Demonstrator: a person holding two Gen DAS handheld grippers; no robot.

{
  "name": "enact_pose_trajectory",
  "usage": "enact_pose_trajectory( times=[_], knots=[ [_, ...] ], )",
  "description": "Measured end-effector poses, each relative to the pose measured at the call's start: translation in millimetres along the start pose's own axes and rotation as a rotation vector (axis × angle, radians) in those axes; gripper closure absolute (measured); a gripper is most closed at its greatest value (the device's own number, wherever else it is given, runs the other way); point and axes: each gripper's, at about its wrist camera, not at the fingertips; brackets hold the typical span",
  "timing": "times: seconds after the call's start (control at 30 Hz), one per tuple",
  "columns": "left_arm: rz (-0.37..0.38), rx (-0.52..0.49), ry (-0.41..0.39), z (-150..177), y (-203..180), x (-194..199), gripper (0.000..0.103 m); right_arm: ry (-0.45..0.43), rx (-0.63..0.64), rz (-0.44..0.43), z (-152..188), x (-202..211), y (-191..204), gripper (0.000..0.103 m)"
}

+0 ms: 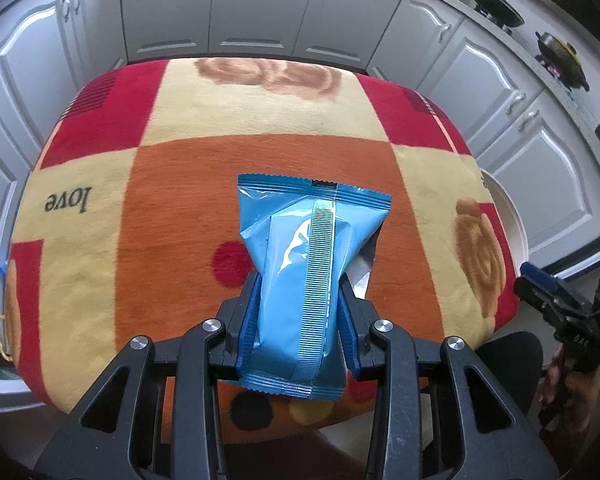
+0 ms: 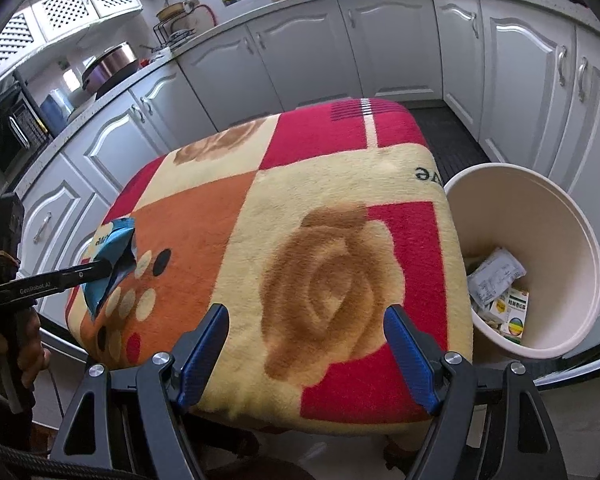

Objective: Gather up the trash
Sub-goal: 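Hold the blue packet above the blanket with the left tool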

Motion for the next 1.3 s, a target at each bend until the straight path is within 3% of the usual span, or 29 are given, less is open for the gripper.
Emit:
enact_pose_trajectory(
  times=[0.17, 0.47, 0.93, 1.3],
  knots=[
    [-0.040, -0.078, -0.021, 2.2, -23.3, -4.8, 0.070, -0.005, -0.031, 0.013, -1.8, 2.6, -12.0, 0.026],
    [-0.045, -0.125, -0.027, 1.5, -45.3, -13.0, 0.070, -0.002, -0.039, 0.018, -1.9, 2.4, -15.0, 0.026],
    [-0.035, -0.065, -0.004, 4.6, -21.5, -10.9, 0.070, -0.014, -0.097, 0.068, 0.7, 1.5, -35.6, 0.026],
    [-0.070, -0.032, 0.021, 4.8, -25.7, -19.7, 0.068, -0.027, -0.099, -0.002, -2.8, -12.8, -18.7, 0.026]
  ],
)
Point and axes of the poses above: each gripper's, at about its wrist camera, not at the fingertips, and x roughly against the way its jaws point, y to its left, z to its underside, and after that the axes turned 2 degrees about x, right-handed
